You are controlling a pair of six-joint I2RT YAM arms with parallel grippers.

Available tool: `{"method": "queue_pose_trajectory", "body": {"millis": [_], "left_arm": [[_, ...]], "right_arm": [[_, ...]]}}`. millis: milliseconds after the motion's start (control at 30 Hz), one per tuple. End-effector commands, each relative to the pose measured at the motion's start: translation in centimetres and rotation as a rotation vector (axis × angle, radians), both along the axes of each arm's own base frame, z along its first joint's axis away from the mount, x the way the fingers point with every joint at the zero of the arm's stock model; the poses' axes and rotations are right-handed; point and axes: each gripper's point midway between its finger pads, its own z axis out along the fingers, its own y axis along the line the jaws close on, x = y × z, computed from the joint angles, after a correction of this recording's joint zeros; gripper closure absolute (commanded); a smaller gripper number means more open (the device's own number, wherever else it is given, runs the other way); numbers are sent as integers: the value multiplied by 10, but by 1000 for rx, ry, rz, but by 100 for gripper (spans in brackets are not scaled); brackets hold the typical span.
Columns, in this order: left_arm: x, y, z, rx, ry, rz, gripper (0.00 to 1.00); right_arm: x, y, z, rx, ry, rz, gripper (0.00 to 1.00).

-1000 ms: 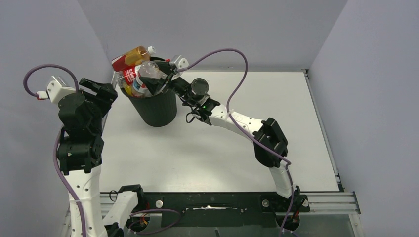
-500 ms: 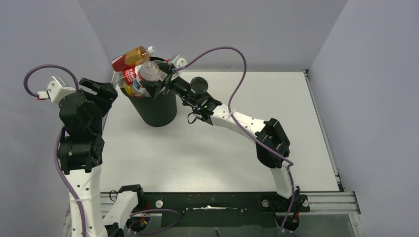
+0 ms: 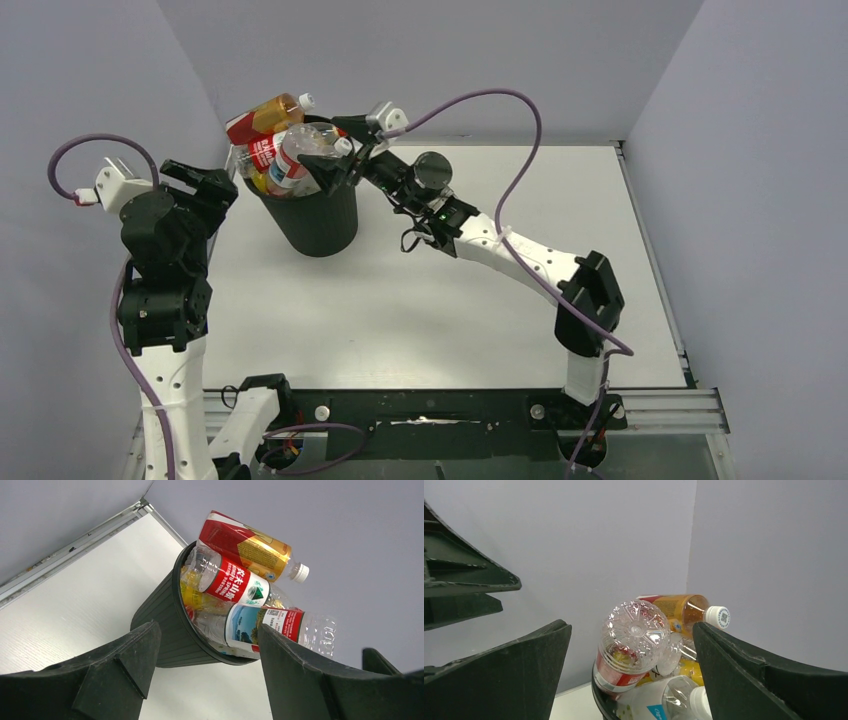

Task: Put the plastic bottles in the bin
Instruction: Place the plastic bottle in the trash bin, then move the trash bin to the center of the board.

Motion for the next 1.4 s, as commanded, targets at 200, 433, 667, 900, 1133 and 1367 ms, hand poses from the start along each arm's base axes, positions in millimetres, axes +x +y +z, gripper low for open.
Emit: {"method": "queue_pose_trajectory", "body": {"millis": [200, 433, 667, 900, 1133, 1367], "left_arm": [[12, 26, 7, 61, 0, 121, 15], [18, 49, -20, 121, 78, 194, 6], [27, 50, -109, 32, 152, 177, 6], [36, 54, -160, 14, 114, 181, 6], [53, 71, -207, 24, 62, 234, 8], [61, 82, -220, 70, -91, 243, 8]], "right_arm": [[-49, -113, 70, 49, -70, -155, 2], [-66, -187, 53, -20, 4, -289, 2], [-71, -251, 38, -34, 83, -384, 2], [-72, -270, 20, -75, 142, -413, 2], [-70, -276, 2, -121, 187, -430, 2], [-66, -273, -14, -171, 221, -422, 2]]}}
